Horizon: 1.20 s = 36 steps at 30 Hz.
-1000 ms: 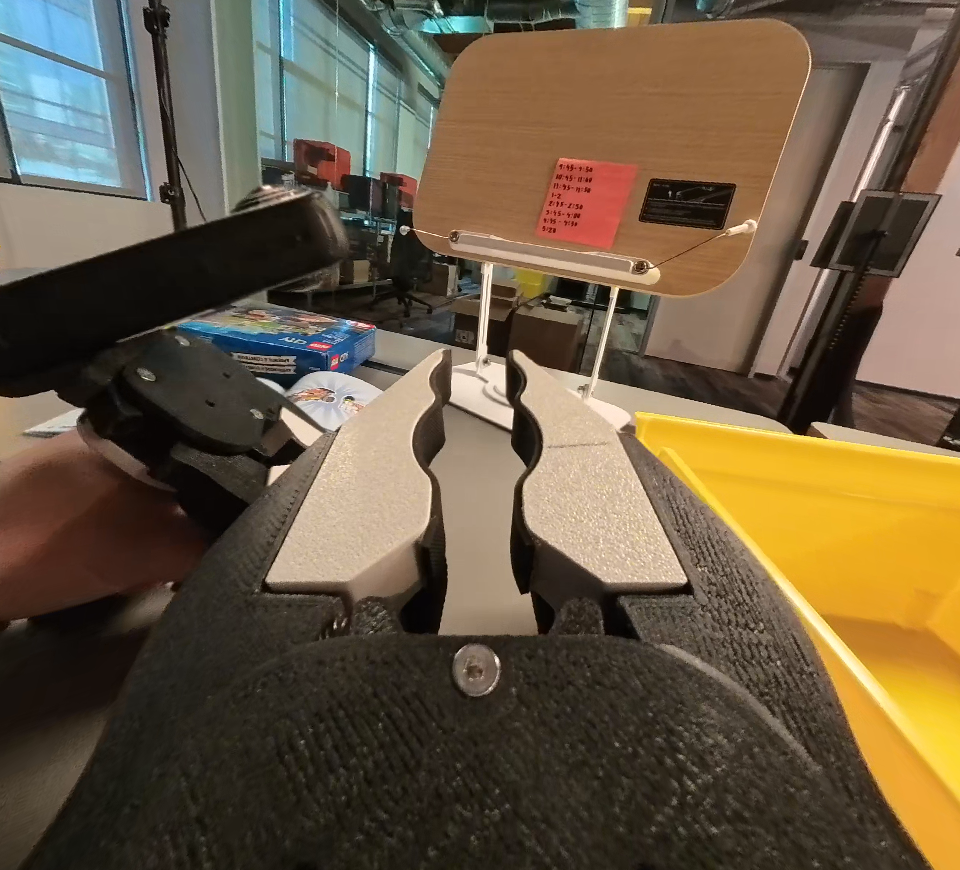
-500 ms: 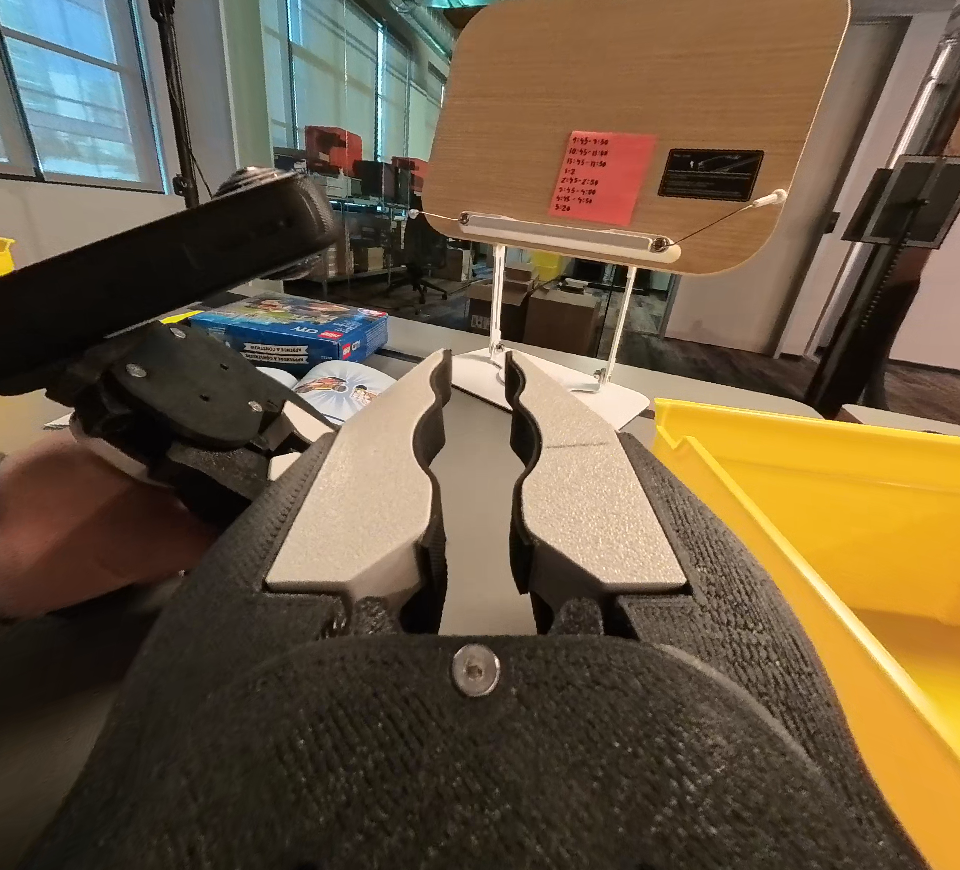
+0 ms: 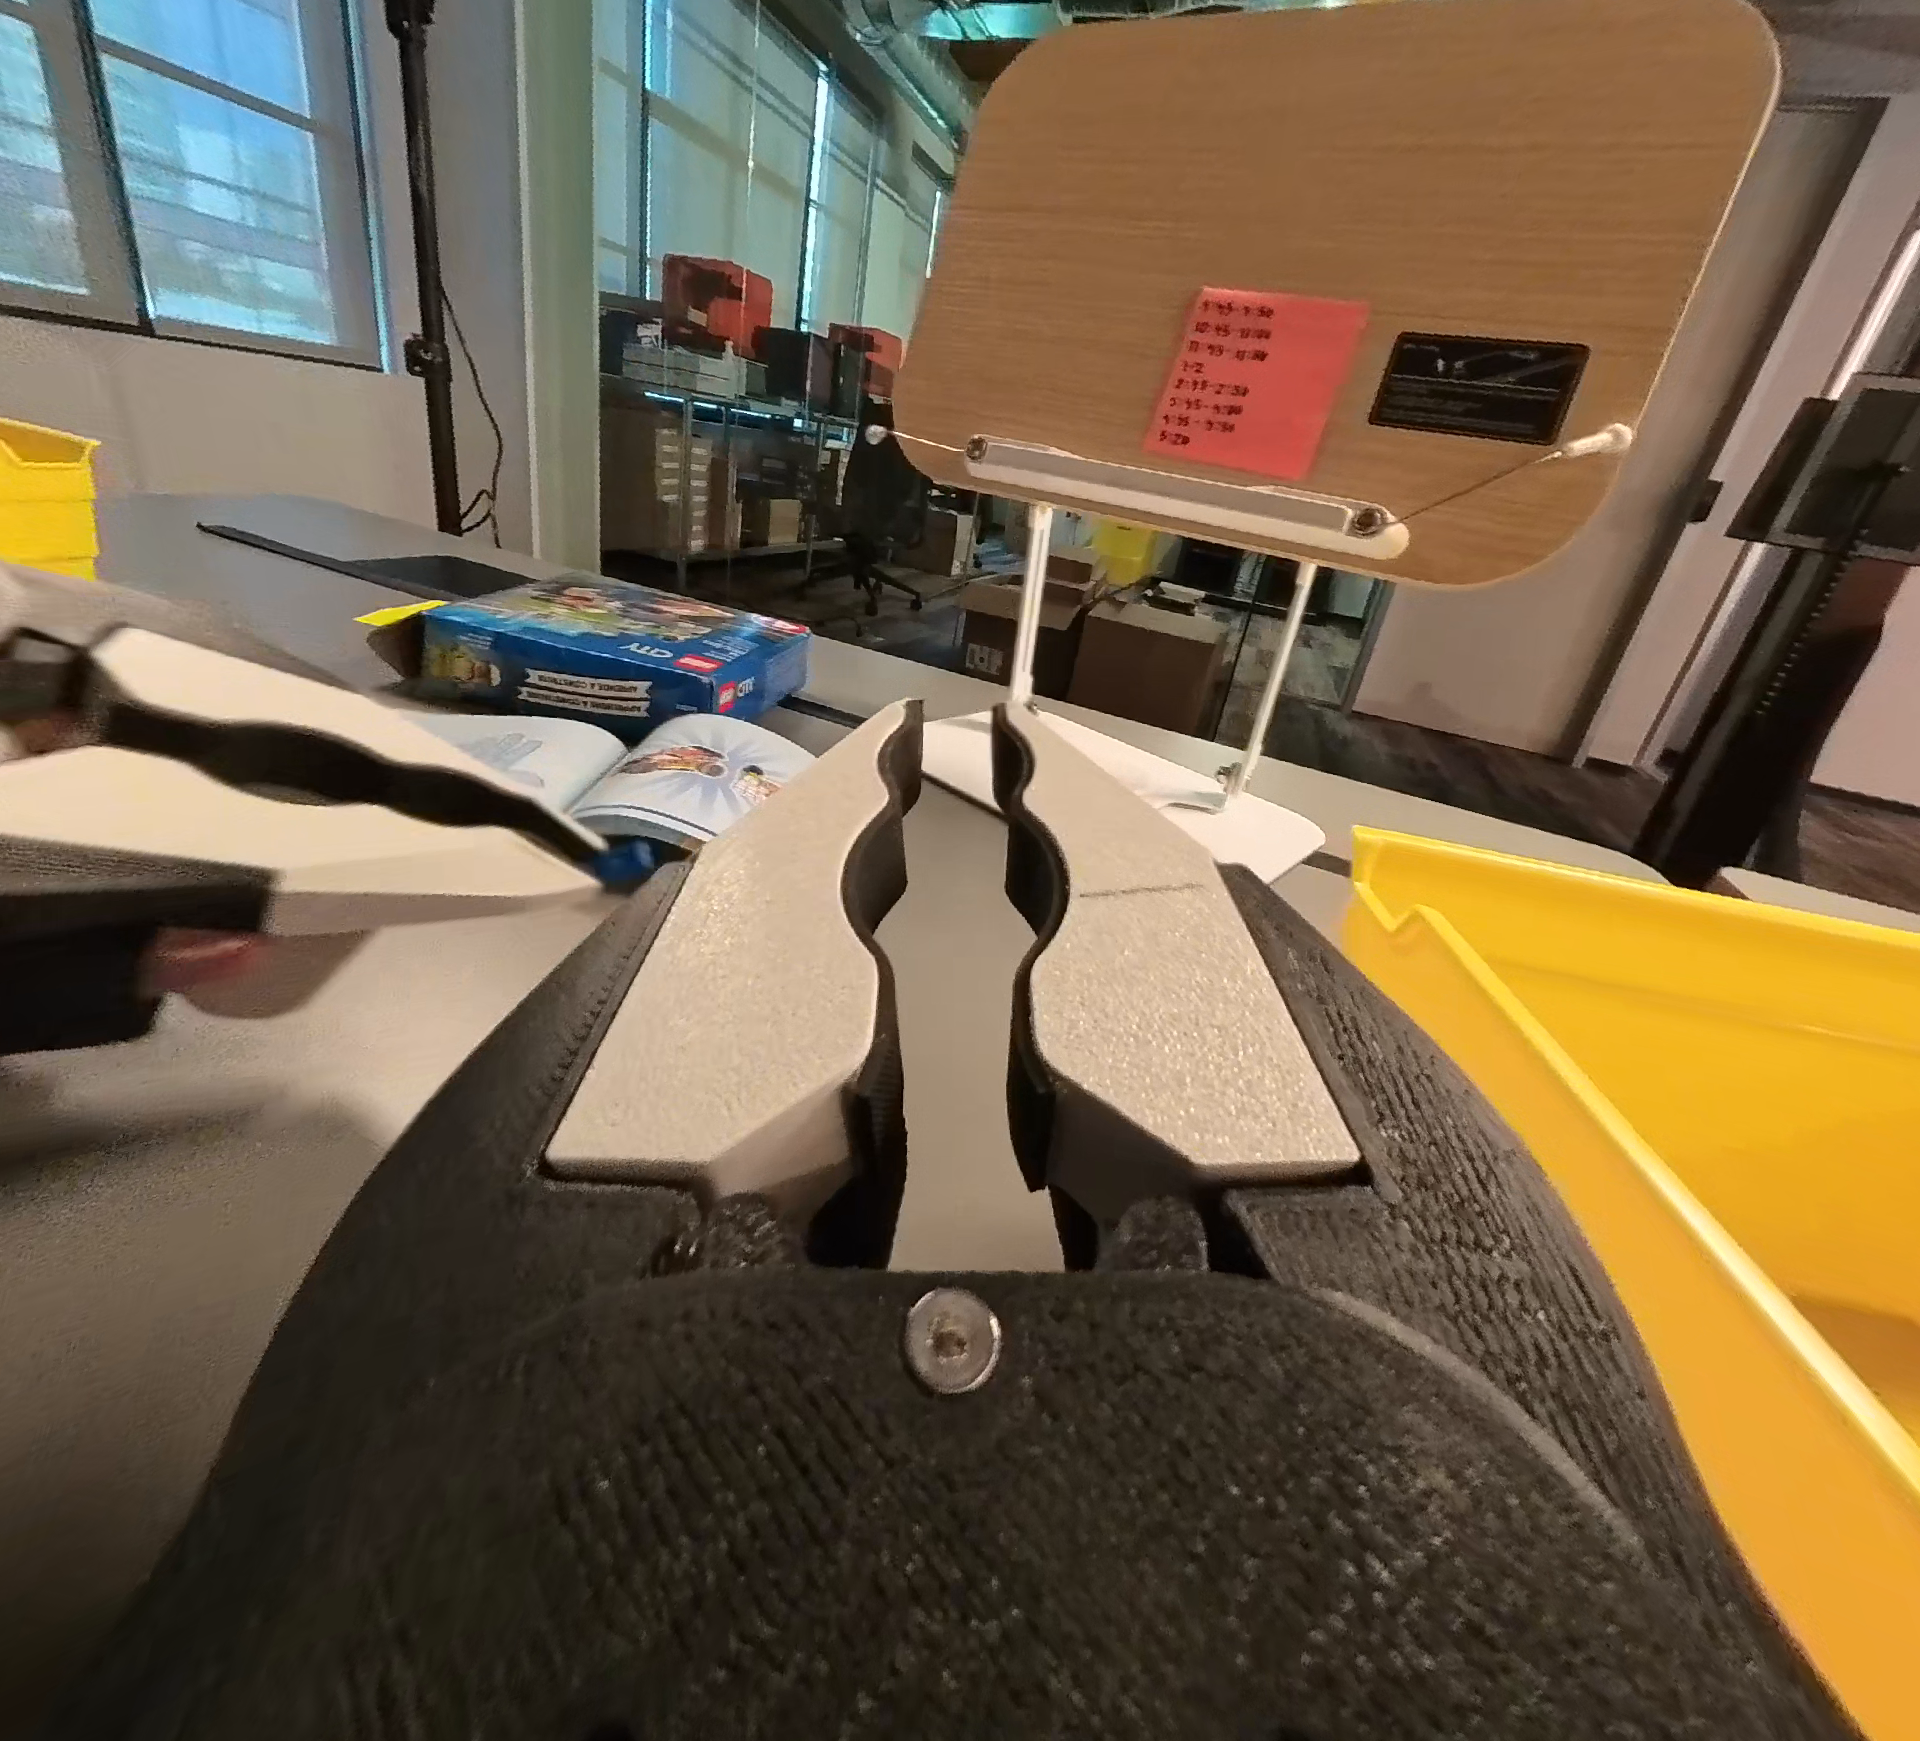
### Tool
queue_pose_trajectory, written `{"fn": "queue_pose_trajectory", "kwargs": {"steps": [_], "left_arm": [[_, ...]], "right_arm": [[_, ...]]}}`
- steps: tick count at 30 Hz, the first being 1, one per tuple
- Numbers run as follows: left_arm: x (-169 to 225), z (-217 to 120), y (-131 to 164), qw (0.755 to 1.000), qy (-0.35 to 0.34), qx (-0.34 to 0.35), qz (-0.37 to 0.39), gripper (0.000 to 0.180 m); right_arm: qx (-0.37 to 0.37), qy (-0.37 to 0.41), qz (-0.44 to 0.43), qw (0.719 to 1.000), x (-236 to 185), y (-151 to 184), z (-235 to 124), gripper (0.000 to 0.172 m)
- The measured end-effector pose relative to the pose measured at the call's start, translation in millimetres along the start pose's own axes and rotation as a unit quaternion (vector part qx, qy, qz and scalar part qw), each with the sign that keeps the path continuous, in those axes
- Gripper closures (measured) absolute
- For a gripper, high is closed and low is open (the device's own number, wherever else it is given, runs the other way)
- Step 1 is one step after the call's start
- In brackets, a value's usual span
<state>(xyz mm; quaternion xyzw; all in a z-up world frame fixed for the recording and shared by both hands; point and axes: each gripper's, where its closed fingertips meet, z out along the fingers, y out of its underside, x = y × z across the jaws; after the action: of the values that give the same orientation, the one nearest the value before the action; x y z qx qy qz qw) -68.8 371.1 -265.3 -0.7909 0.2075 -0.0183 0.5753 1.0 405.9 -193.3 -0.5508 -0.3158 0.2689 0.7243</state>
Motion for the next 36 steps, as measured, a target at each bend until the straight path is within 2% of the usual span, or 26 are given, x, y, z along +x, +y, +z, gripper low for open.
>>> {"fn": "queue_pose_trajectory", "kwargs": {"steps": [3, 6, 8, 10, 12, 14, 15, 18, 22, 24, 26, 28, 33, 36], "left_arm": [[-11, -34, 3, 0.998, -0.043, 0.025, 0.037, 0.175], [-38, -84, -18, 0.988, -0.119, 0.076, 0.069, 0.175], [-68, -136, -44, 0.965, -0.212, 0.116, 0.106, 0.175], [-107, -195, -59, 0.929, -0.324, 0.12, 0.133, 0.175], [-141, -243, -56, 0.913, -0.387, 0.078, 0.104, 0.175], [-169, -279, -40, 0.91, -0.41, 0.022, 0.046, 0.175], [-182, -296, -27, 0.906, -0.422, -0.013, 0.014, 0.174], [-215, -349, 22, 0.871, -0.469, -0.114, -0.086, 0.175], [-223, -373, 103, 0.836, -0.429, -0.217, -0.263, 0.174], [-226, -380, 129, 0.817, -0.428, -0.235, -0.305, 0.157], [-225, -382, 142, 0.809, -0.426, -0.237, -0.328, 0.139], [-224, -382, 146, 0.807, -0.424, -0.232, -0.338, 0.128], [-222, -383, 141, 0.812, -0.427, -0.222, -0.331, 0.117], [-221, -382, 105, 0.833, -0.449, -0.158, -0.283, 0.117]], "right_arm": [[0.0, -0.005, -0.012, 1.0, -4, 0, 1, 0.162], [-0.001, -0.007, -0.023, 1.0, -6, 1, 1, 0.163], [-0.001, -0.008, -0.028, 1.0, -7, 0, 1, 0.164], [-0.003, -0.011, -0.032, 0.999, -9, 2, 1, 0.164], [-0.006, -0.015, -0.038, 0.999, -12, 3, 2, 0.165], [-0.007, -0.017, -0.045, 0.999, -14, 4, 2, 0.165], [-0.007, -0.018, -0.047, 0.999, -15, 4, 2, 0.165], [-0.006, -0.02, -0.055, 0.998, -17, 3, 2, 0.165], [-0.007, -0.025, -0.067, 0.997, -21, 3, 1, 0.166], [-0.008, -0.028, -0.072, 0.997, -24, 3, 0, 0.166], [-0.008, -0.031, -0.076, 0.997, -26, 3, -1, 0.166], [-0.009, -0.032, -0.077, 0.997, -27, 3, -1, 0.166], [-0.011, -0.033, -0.077, 0.996, -28, 4, -1, 0.166], [-0.011, -0.032, -0.08, 0.996, -28, 4, -1, 0.166]]}}
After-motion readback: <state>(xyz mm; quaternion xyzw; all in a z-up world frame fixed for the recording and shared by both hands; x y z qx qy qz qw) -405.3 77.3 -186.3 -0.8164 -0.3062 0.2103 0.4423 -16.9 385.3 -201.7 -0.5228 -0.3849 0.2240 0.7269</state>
